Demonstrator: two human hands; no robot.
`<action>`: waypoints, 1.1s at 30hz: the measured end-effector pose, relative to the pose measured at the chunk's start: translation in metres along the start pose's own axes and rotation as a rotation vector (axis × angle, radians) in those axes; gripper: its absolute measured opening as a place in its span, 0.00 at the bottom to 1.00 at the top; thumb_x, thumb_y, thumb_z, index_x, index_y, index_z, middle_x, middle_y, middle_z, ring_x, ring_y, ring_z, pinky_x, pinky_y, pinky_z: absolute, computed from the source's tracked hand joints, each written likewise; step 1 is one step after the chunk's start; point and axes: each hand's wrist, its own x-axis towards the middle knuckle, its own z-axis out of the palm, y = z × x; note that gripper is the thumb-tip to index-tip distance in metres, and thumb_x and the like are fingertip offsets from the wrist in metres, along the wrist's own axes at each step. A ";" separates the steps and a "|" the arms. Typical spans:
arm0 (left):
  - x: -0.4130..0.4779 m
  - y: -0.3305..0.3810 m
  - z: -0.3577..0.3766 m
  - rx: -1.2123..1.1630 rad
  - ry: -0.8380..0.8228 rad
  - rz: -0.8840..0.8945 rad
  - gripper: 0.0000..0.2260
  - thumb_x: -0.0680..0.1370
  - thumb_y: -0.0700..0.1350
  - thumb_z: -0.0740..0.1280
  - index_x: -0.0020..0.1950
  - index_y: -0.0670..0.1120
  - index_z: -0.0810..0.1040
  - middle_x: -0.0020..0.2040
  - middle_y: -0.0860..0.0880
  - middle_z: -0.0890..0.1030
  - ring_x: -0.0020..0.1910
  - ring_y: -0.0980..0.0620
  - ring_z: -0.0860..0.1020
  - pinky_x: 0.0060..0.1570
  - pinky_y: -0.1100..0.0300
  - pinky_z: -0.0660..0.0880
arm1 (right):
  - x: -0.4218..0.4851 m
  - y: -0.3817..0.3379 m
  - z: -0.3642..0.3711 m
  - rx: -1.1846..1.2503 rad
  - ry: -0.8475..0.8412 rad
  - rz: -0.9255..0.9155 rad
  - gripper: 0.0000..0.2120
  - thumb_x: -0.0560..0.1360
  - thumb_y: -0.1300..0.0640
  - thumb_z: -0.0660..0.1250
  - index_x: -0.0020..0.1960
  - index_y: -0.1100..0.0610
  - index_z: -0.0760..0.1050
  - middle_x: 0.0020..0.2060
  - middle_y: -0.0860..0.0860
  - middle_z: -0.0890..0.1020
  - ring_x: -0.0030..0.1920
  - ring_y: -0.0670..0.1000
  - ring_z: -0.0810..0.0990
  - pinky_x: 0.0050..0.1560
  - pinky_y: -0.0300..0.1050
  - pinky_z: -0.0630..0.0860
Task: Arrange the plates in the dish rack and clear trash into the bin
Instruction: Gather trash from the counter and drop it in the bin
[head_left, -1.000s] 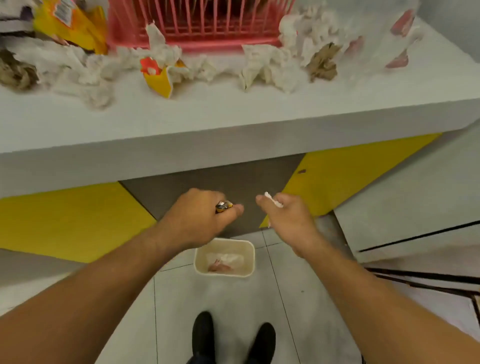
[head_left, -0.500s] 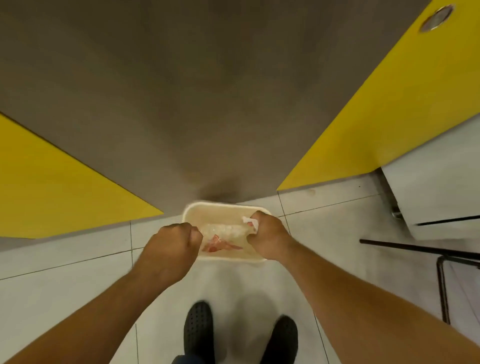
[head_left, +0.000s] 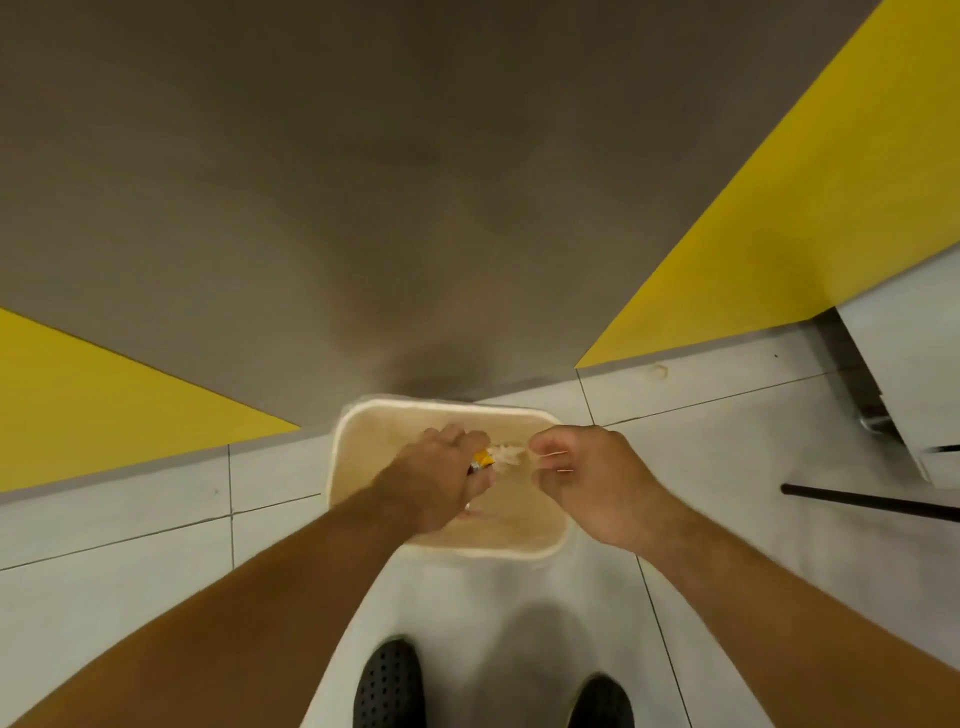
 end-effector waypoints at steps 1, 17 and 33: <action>0.008 0.002 0.010 0.043 -0.048 -0.001 0.23 0.77 0.61 0.59 0.70 0.56 0.63 0.66 0.50 0.68 0.65 0.48 0.66 0.62 0.51 0.66 | -0.003 0.001 -0.006 0.023 0.018 -0.005 0.12 0.71 0.62 0.69 0.47 0.46 0.79 0.43 0.42 0.82 0.43 0.39 0.81 0.41 0.28 0.74; -0.138 0.128 -0.185 -0.067 0.313 0.116 0.09 0.79 0.53 0.61 0.55 0.54 0.78 0.52 0.56 0.78 0.51 0.53 0.76 0.51 0.56 0.72 | -0.141 -0.105 -0.142 0.092 0.314 -0.090 0.11 0.76 0.55 0.66 0.58 0.48 0.76 0.51 0.40 0.77 0.54 0.41 0.74 0.55 0.40 0.73; -0.309 0.304 -0.524 0.013 0.727 0.524 0.11 0.79 0.59 0.58 0.54 0.57 0.75 0.48 0.60 0.77 0.46 0.62 0.75 0.45 0.59 0.75 | -0.319 -0.390 -0.378 -0.123 0.628 -0.492 0.06 0.74 0.53 0.67 0.51 0.48 0.78 0.42 0.42 0.79 0.41 0.41 0.77 0.41 0.33 0.73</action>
